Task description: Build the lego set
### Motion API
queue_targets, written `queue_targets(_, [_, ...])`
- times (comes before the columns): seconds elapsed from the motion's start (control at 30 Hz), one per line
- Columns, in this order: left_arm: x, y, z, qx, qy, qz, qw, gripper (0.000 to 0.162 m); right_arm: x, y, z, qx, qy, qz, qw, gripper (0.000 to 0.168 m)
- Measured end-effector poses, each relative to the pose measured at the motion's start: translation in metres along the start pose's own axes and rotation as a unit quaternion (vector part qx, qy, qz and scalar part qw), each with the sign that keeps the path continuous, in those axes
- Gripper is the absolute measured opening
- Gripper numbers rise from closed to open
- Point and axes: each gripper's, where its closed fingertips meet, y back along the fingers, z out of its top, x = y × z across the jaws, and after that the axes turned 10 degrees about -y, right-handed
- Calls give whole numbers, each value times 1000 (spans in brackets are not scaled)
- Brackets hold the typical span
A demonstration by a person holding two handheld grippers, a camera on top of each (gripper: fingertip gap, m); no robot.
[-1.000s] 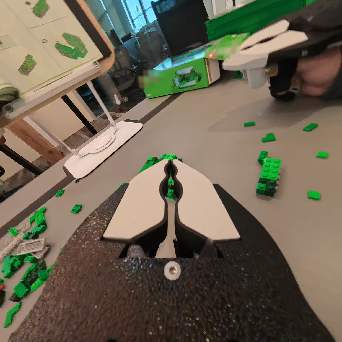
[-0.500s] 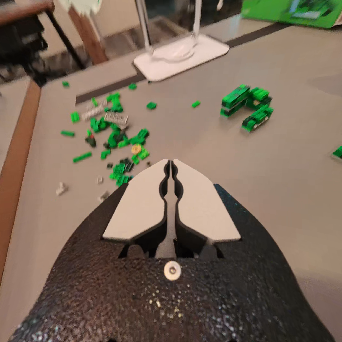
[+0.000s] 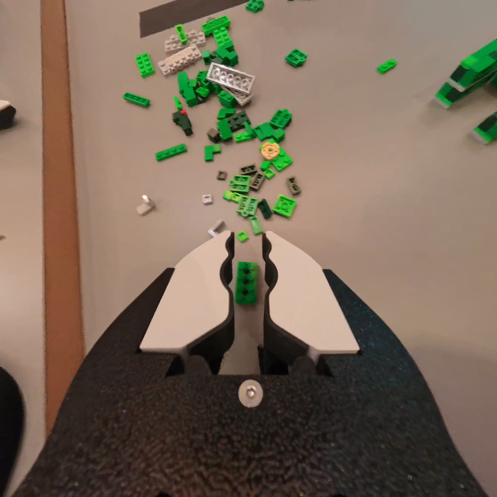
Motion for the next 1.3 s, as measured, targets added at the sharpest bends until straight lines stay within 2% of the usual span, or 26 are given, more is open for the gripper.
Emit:
queue_targets(0.1, [20, -8, 12, -6, -32, 0, 999, 16, 0, 0, 0, 1, -1, 1, 1000, 0])
queue_targets(0.2, [33, -28, 17, 21, -51, -32, 998, 16, 0, 0, -1, 2, -1, 3, 1000, 0])
queue_targets(0.3, [35, -51, 18, 51, -54, -75, 994, 17, 0, 0, -1, 3, -1, 3, 1000, 0])
queue_targets(0.47, [36, -72, 13, 78, -51, -100, 991, 18, 1, 0, -1, 4, -1, 4, 1000, 0])
queue_targets(0.87, [31, -79, 21, 67, -43, -121, 989, 17, 2, -1, -2, 7, 2, 7, 1000, 0])
queue_targets(1.07, [29, -80, 22, 63, -64, -123, 988, 0, 2, -1, -2, 8, 5, 7, 1000, 0])
queue_targets(1.3, [32, -71, 31, 8, -58, -111, 992, 0, 3, -1, -3, 10, 10, 8, 1000, 0])
